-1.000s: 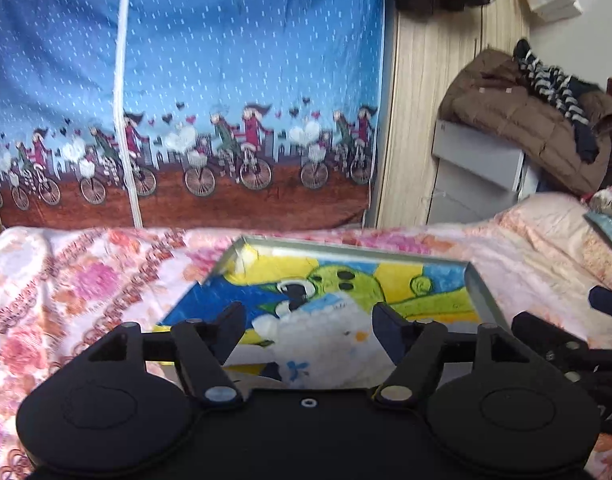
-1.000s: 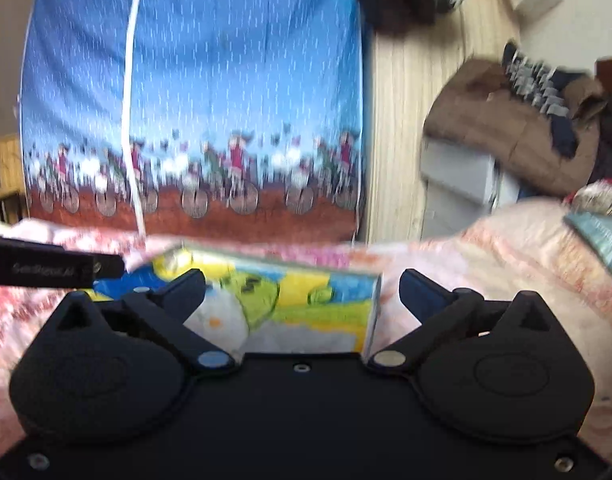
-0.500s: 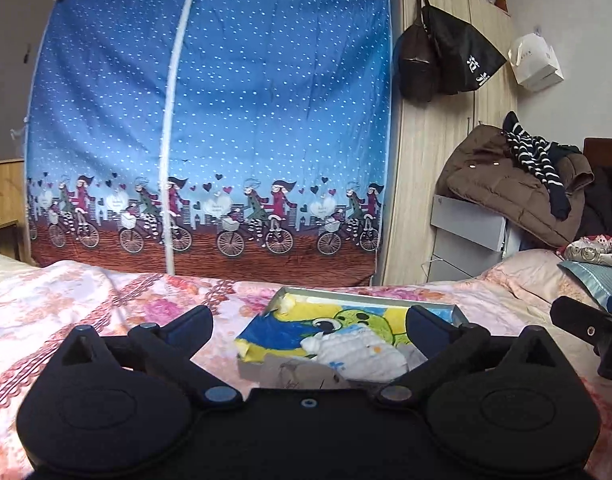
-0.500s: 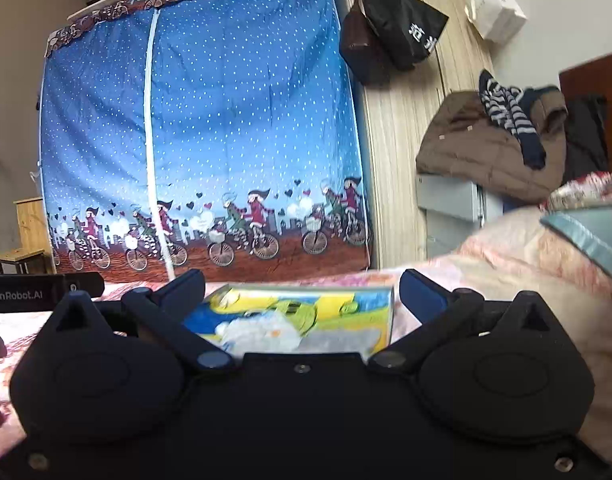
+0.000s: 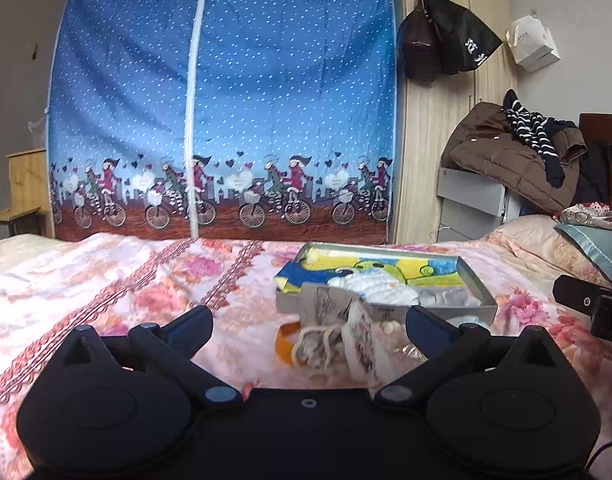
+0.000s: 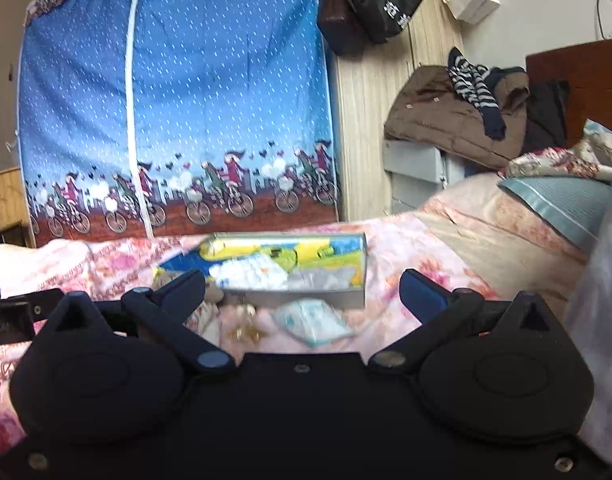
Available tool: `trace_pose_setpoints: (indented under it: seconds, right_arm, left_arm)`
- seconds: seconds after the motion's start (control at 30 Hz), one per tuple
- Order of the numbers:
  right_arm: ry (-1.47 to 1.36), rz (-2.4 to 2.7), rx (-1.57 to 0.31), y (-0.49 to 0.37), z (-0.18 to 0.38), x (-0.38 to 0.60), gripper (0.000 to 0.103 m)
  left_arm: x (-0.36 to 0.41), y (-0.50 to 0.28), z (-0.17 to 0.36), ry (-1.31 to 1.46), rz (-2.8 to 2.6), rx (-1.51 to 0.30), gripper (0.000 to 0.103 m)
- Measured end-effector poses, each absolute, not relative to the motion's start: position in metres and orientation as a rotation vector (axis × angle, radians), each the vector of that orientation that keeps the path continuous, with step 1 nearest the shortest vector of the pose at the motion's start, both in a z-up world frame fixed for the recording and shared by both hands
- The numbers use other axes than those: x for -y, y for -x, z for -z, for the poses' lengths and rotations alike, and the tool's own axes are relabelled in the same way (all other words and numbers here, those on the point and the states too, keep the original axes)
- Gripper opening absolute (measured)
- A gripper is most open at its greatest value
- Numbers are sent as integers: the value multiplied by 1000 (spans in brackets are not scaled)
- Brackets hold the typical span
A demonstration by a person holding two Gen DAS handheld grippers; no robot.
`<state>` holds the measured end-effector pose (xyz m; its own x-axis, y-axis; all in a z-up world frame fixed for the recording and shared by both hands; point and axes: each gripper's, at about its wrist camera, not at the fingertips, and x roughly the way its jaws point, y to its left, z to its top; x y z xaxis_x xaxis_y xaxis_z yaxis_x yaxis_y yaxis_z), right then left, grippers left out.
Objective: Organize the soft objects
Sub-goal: 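Move both tools back toward the remaining items beside the tray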
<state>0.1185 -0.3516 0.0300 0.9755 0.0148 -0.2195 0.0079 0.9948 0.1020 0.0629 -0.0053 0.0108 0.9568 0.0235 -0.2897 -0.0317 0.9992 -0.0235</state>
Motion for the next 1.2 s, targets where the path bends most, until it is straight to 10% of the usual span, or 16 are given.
trace_pose_setpoints:
  seconds: [1.2]
  right_arm:
    - [-19, -21, -375, -160, 13, 337, 103]
  left_arm:
    - [-3, -78, 34, 33, -50, -443, 102]
